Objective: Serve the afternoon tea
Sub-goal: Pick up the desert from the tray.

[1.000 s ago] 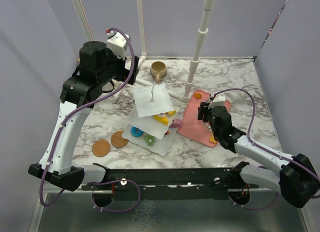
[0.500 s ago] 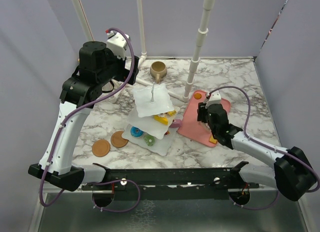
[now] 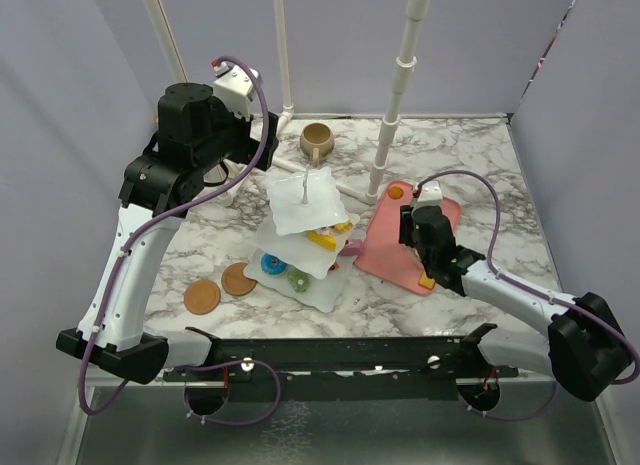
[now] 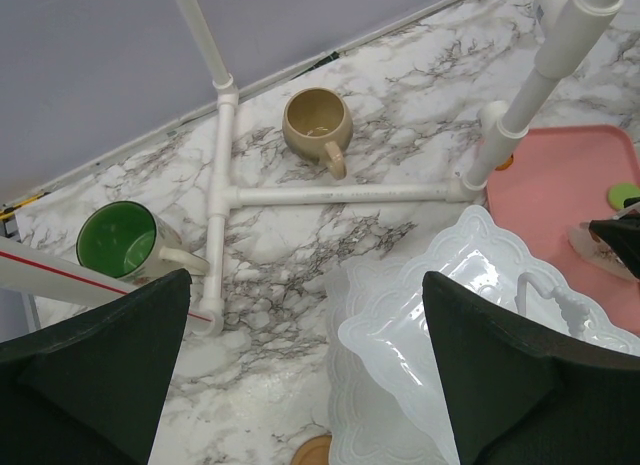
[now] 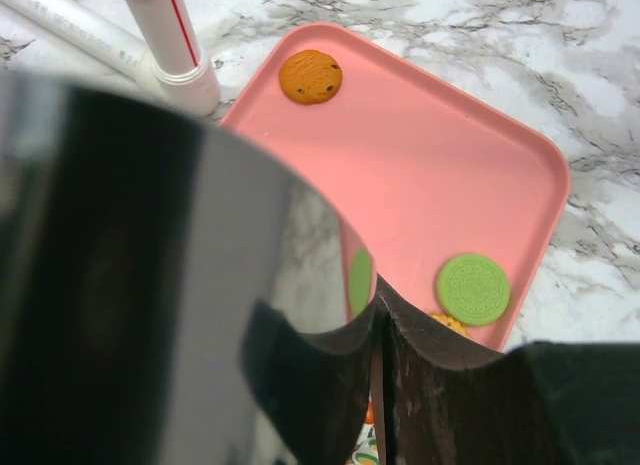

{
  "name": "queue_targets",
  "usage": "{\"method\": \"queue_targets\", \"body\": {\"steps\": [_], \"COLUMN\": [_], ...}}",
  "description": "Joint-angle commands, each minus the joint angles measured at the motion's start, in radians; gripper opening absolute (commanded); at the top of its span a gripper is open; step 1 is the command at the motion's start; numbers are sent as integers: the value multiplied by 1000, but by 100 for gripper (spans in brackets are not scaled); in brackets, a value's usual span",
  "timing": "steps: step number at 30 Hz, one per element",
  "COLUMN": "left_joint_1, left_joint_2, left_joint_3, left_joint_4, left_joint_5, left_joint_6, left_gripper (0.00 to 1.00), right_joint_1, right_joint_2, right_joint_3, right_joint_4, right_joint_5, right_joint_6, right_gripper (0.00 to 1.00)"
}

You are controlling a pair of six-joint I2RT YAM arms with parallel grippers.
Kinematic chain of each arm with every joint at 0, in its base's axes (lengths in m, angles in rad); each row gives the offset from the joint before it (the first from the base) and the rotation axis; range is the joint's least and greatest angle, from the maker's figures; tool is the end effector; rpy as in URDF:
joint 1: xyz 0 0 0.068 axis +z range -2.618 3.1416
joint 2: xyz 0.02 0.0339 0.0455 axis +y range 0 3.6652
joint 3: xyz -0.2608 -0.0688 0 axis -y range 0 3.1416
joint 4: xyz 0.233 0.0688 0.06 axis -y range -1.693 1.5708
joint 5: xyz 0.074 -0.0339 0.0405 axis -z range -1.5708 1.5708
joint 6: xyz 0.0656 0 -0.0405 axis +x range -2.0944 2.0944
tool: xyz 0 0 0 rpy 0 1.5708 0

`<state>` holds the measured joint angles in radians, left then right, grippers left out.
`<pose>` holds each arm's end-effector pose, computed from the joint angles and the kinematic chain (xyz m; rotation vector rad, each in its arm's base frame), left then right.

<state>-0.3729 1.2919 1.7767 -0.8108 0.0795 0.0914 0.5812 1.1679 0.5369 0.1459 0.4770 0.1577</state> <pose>0.2388 -0.0990 0.4813 0.4909 1.8402 -0.2666 0.2324 0.1166 0.2027 -0.1320 1.9936 -0.0175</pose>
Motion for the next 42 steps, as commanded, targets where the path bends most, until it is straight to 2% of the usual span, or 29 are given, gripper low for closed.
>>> {"method": "queue_targets", "body": {"steps": [1,12,21,30,42], "left_joint_1": [6,6,6,6,6], "left_joint_2": [-26,-25,-25,-26,-19], "left_joint_3": [11,4,4,-8,4], "left_joint_4": [-13,-9,-7,-8,-9], "left_joint_5": [19,19,10,6,9], "left_joint_6": [-4,-4,-2,8,8], "left_gripper": [99,99,99,99,99], "right_joint_1": [-4,-5,-5,-4,16], "right_joint_2": [5,95,229,172,49], "right_joint_3": [34,104,220,164,25], "right_joint_4": [-63,4,37,34,66], "right_joint_5": [83,125,83,56,13], "right_joint_6": [30,92,124,131,153], "right_gripper": [45,29,23,47,54]}}
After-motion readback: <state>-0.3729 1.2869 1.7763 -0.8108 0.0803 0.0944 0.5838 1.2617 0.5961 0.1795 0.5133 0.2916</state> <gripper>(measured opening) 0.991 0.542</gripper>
